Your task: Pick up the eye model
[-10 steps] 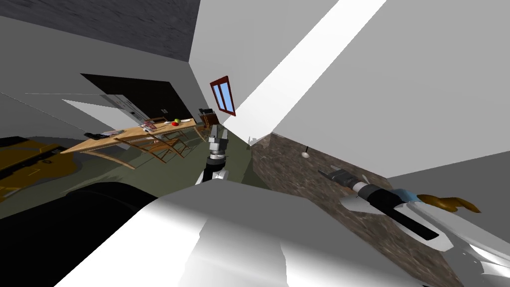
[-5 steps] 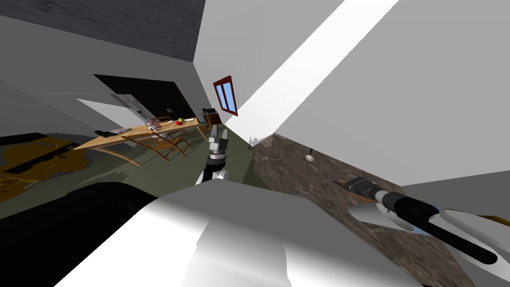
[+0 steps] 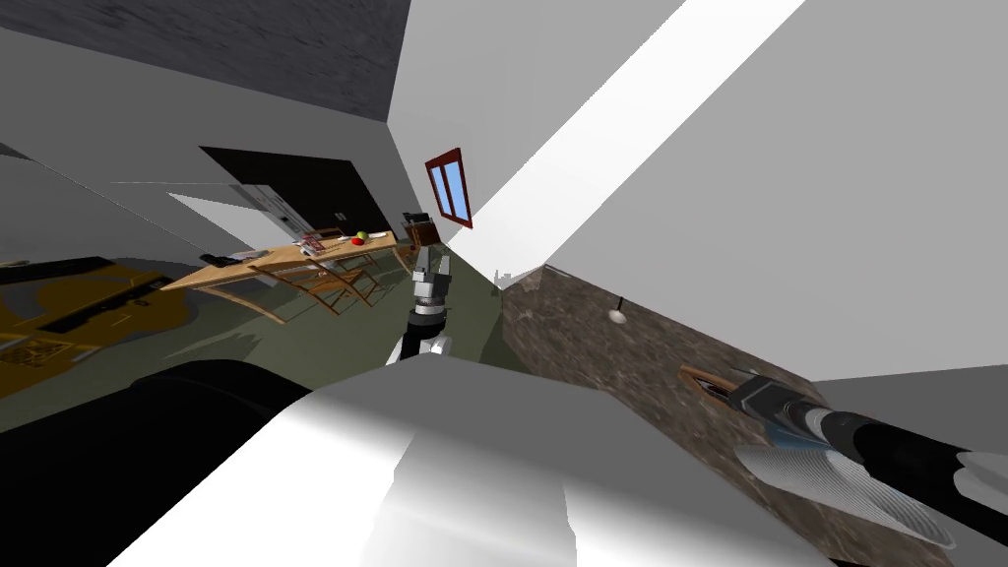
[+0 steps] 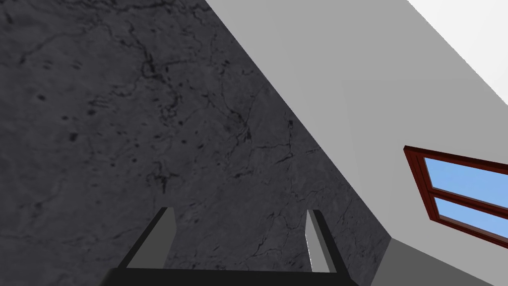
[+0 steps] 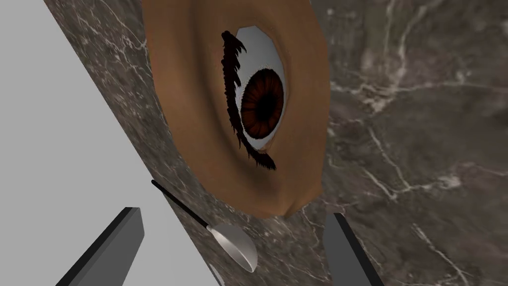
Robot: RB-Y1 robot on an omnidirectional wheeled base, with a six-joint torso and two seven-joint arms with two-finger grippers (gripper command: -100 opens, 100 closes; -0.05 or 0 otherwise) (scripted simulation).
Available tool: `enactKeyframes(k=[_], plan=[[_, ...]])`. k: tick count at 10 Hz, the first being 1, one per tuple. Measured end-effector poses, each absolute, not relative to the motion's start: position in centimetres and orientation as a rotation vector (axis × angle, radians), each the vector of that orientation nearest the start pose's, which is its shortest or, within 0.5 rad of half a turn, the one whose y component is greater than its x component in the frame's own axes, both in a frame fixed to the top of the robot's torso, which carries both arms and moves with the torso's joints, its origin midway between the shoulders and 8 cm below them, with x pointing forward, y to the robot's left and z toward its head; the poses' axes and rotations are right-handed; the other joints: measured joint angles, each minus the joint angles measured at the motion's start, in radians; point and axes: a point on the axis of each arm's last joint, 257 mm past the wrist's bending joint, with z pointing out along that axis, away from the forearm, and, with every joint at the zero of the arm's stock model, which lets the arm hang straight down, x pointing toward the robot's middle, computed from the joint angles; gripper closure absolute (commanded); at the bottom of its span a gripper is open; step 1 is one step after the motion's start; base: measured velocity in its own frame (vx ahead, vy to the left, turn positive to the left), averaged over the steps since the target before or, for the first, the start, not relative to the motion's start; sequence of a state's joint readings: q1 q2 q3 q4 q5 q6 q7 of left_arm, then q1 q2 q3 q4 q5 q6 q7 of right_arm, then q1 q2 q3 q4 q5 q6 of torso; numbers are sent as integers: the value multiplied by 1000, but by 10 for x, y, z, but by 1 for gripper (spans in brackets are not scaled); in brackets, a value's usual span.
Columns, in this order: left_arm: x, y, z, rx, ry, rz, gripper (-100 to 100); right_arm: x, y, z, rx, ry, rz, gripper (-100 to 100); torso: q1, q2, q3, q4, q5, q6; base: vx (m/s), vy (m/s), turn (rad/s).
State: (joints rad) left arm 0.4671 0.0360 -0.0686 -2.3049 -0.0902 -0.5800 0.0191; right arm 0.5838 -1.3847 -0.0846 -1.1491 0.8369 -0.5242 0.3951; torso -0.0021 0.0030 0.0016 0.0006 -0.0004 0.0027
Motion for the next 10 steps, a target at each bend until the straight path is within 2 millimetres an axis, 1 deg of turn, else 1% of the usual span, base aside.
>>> enactKeyframes(k=[1, 3, 5, 6, 7, 8, 9, 10], plan=[[330, 234, 58, -481, 598, -1377, 0, 264, -714, -270, -990, 2328, -593, -100, 0, 0, 0, 0, 0, 0, 16, -9, 34], [330, 234, 58, -481, 598, -1377, 0, 238, -730, -271, -1046, 2381, -646, -100, 0, 0, 0, 0, 0, 0, 17, -13, 14], [330, 234, 58, -481, 598, -1377, 0, 229, -743, -272, -1066, 2405, -676, -100, 0, 1, 0, 0, 0, 0, 7, -9, 7], [330, 234, 58, -481, 598, -1377, 0, 228, -744, -272, -1069, 2407, -677, 0, 0, 1, 1, 0, 0, 0, 0, 0, 0], [330, 234, 58, -481, 598, -1377, 0, 228, -744, -272, -1069, 2406, -677, -100, 1, 1, 1, 0, 0, 0, -107, -28, 333], [330, 234, 58, -481, 598, -1377, 0, 223, -747, -275, -1041, 2429, -677, -100, -1, 6, 3, 1, 0, -2, -223, -89, 479], [330, 234, 58, -480, 598, -1377, 0, 217, -754, -279, -990, 2461, -685, -100, -4, 12, 7, 3, -1, -1, -273, -107, 435], [330, 234, 58, -480, 598, -1377, 0, 205, -763, -280, -935, 2498, -694, -100, -6, 17, 10, 4, -1, 0, -206, -58, 343]])
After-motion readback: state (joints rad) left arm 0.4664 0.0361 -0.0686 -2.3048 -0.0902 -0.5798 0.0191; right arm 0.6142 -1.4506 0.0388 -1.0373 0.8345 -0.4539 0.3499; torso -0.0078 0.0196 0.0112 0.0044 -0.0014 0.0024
